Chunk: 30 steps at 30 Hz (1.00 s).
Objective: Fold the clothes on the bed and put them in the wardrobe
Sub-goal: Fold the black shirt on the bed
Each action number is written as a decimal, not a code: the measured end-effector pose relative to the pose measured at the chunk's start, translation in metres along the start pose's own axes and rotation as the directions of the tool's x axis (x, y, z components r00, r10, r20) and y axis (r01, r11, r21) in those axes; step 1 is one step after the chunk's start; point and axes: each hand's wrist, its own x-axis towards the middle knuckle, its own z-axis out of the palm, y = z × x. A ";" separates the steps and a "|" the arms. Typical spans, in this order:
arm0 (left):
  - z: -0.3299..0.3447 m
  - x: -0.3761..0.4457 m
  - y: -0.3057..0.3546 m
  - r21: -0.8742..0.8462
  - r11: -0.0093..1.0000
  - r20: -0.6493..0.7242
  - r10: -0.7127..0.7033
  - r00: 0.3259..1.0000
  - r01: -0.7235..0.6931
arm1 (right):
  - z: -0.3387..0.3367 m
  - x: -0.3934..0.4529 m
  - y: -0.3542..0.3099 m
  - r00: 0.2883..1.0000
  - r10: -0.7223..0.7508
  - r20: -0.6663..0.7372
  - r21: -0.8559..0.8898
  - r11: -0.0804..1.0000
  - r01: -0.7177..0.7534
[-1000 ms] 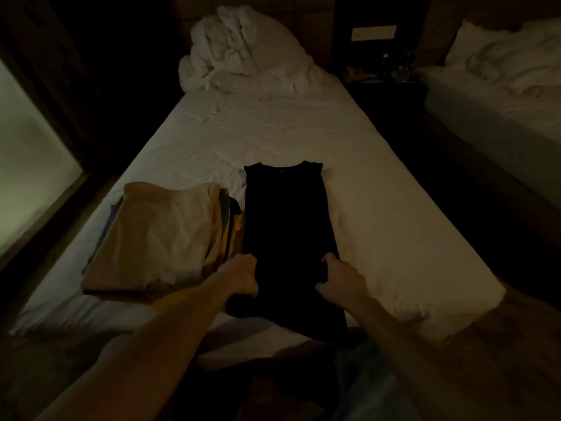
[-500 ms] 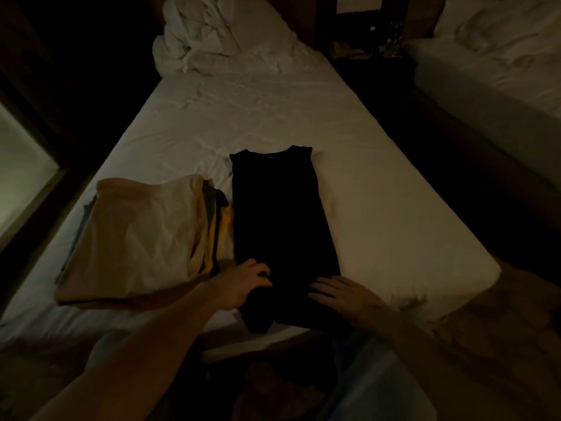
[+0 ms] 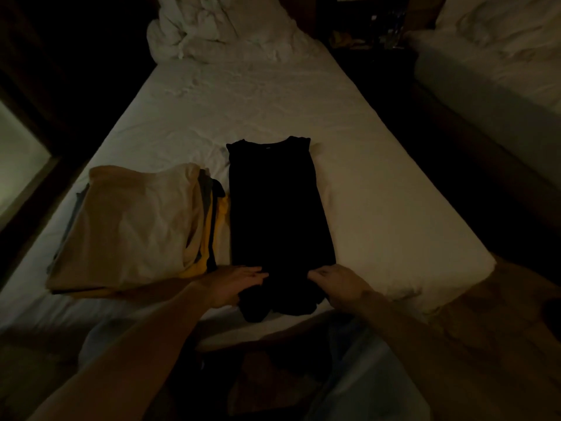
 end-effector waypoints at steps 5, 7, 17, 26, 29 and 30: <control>0.011 0.006 0.017 -0.464 0.884 -0.299 -0.211 0.931 0.051 | -0.018 -0.007 -0.006 0.971 0.229 0.063 0.445 0.865 -0.233; -0.001 0.007 0.026 -0.655 0.753 -0.322 -0.355 0.878 0.064 | -0.029 -0.009 -0.003 0.946 0.324 0.027 0.632 0.727 -0.267; -0.118 0.010 -0.016 -0.936 0.309 -0.327 -0.598 0.732 -0.166 | -0.153 0.055 0.019 0.713 0.664 -0.225 0.871 0.464 -0.158; -0.198 0.035 -0.099 -0.928 -0.037 -0.249 -0.679 0.691 -0.372 | -0.225 0.161 0.076 0.664 0.667 -0.338 0.827 0.547 -0.129; -0.210 0.061 -0.137 -0.894 -0.128 -0.212 -0.722 0.658 -0.429 | -0.234 0.204 0.103 0.704 0.639 -0.309 0.813 0.562 -0.153; -0.212 0.071 -0.151 -0.888 -0.151 -0.178 -0.758 0.628 -0.434 | -0.233 0.219 0.114 0.699 0.646 -0.306 0.816 0.556 -0.157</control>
